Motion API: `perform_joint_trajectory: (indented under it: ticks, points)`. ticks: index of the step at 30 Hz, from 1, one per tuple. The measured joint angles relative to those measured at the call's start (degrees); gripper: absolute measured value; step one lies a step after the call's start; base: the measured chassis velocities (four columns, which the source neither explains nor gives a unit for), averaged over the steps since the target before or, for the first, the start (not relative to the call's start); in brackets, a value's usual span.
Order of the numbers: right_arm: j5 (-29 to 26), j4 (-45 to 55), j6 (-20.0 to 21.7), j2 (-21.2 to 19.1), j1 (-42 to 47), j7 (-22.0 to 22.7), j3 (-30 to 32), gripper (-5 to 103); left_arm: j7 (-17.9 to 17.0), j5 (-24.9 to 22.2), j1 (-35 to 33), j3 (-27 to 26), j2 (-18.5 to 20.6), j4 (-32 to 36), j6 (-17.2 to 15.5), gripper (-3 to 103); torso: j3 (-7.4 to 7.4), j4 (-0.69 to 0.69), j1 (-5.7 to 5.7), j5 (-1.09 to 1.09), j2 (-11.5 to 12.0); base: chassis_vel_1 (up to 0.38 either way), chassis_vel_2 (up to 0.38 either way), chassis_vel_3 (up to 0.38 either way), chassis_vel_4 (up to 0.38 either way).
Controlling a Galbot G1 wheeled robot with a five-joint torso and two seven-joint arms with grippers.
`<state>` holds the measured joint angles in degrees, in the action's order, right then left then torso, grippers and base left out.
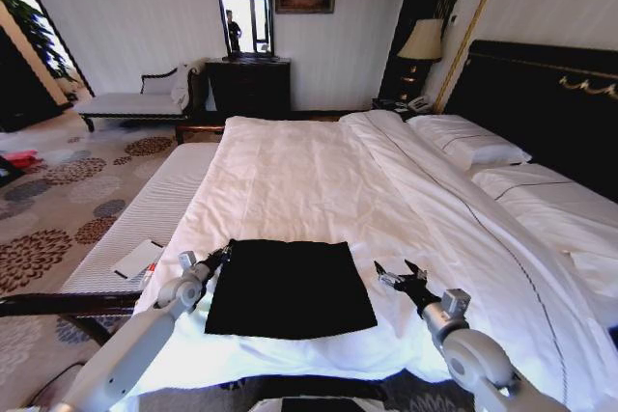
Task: Fold the clothes on the bed.
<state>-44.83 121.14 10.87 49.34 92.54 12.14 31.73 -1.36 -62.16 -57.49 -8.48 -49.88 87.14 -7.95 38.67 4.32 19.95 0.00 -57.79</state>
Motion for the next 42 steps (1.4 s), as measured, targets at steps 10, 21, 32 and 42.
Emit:
perform_joint_trajectory:
  ticks: [10, 21, 32, 42]
  points:
    - [-13.0, -6.8, 4.6, -6.3, -16.9, 0.2, -8.8, 100, -0.5, 2.4, -2.4, -1.7, 0.5, 2.4, 0.4, 2, 0.00, -0.03, 0.00, 0.01, 0.0, 0.000, 0.000, 0.000, 0.000]
    - [-18.2, -17.6, 8.7, -8.3, -35.9, -2.8, -23.2, 100, -1.2, 3.1, -3.5, -1.9, 0.4, 4.3, 0.6, 2, 0.01, -0.01, 0.01, 0.00, 0.0, 0.000, 0.000, 0.000, 0.000]
    - [-19.4, -23.9, 11.6, -6.7, -43.9, -4.7, -32.1, 100, -1.1, 4.8, -4.6, -1.4, 0.9, 5.4, 0.8, 2, 0.01, -0.01, 0.01, 0.00, 0.0, 0.000, 0.000, 0.000, 0.000]
    - [-15.3, -29.8, 10.8, -4.7, -46.1, -5.7, -34.9, 100, -1.2, 4.9, -5.3, -1.5, 1.1, 6.1, 0.8, 2, 0.00, 0.00, 0.01, 0.00, 0.0, 0.000, 0.000, 0.000, 0.000]
